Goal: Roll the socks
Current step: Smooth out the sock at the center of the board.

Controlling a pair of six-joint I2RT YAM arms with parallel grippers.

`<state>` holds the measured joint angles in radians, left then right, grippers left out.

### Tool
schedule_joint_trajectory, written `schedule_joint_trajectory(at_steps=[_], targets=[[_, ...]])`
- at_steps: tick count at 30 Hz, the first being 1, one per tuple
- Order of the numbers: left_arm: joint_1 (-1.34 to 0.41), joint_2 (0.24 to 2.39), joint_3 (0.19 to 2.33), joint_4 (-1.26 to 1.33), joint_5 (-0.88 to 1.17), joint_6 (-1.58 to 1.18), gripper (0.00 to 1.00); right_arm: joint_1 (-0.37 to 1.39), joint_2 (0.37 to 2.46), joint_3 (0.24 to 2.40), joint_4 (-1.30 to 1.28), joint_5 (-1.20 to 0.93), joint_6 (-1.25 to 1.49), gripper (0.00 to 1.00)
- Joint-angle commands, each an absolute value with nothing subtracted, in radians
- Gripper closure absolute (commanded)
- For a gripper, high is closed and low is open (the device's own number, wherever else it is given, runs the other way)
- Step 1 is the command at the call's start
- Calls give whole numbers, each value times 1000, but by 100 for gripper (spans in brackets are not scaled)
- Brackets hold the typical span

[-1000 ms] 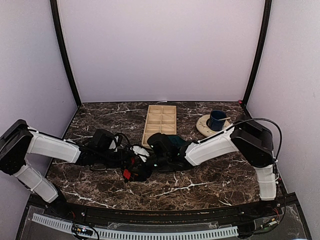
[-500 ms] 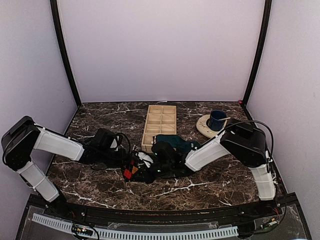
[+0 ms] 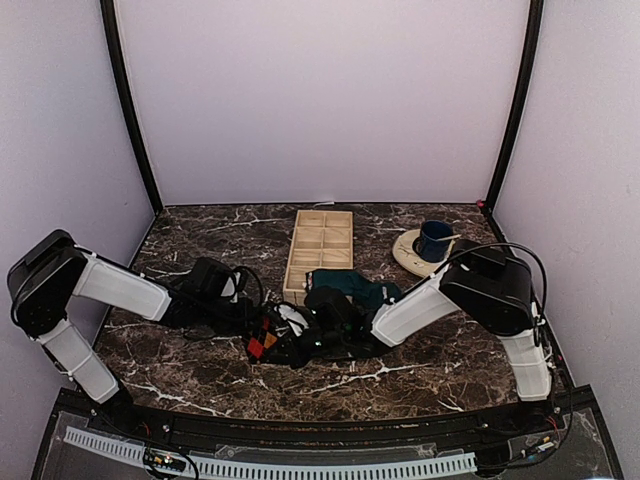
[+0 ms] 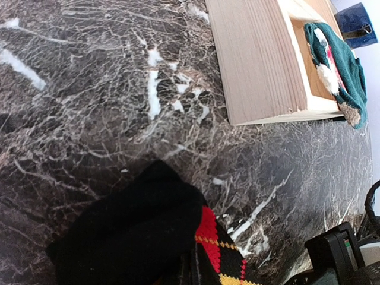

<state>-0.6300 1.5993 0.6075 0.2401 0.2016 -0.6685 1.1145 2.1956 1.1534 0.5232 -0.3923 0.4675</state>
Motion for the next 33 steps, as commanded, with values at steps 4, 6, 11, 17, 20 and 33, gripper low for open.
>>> schedule_joint_trajectory(at_steps=[4, 6, 11, 17, 20, 33], targets=[[-621, 1630, 613, 263, 231, -631, 95, 1154, 2192, 1131, 485, -353, 547, 100], [-590, 1630, 606, 266, 237, -625, 95, 1161, 2194, 1137, 483, -347, 561, 100], [-581, 1609, 586, 269, 249, -609, 95, 1185, 2206, 1178, 468, -331, 582, 100], [-580, 1588, 565, 282, 285, -594, 95, 1210, 2239, 1250, 442, -321, 595, 100], [-580, 1571, 557, 280, 296, -586, 94, 1216, 2246, 1277, 432, -312, 598, 100], [-579, 1340, 556, 204, 303, -588, 73, 1235, 2124, 1300, 349, -246, 488, 94]])
